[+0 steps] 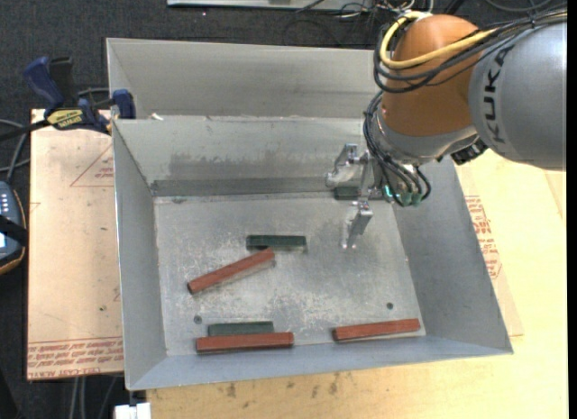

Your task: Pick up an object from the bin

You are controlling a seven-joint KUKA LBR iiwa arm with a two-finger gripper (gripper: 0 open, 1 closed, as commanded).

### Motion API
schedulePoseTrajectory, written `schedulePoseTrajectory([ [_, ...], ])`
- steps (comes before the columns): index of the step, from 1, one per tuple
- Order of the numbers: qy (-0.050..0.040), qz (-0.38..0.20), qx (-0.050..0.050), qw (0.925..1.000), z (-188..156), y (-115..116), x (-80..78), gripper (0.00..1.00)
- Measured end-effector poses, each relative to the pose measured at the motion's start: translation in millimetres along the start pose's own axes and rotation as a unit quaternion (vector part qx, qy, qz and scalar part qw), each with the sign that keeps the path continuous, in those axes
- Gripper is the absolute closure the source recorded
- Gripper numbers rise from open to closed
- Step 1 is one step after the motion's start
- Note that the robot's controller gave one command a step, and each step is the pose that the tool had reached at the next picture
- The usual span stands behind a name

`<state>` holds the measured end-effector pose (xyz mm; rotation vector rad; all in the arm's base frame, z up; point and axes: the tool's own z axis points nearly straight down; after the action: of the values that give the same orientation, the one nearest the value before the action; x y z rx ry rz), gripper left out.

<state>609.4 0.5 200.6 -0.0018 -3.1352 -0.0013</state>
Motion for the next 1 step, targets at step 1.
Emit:
schedulePoseTrajectory([
  [1,-0.0040,0.000,0.000,1.0000,-4.8,0.0,-1.5,0.00],
])
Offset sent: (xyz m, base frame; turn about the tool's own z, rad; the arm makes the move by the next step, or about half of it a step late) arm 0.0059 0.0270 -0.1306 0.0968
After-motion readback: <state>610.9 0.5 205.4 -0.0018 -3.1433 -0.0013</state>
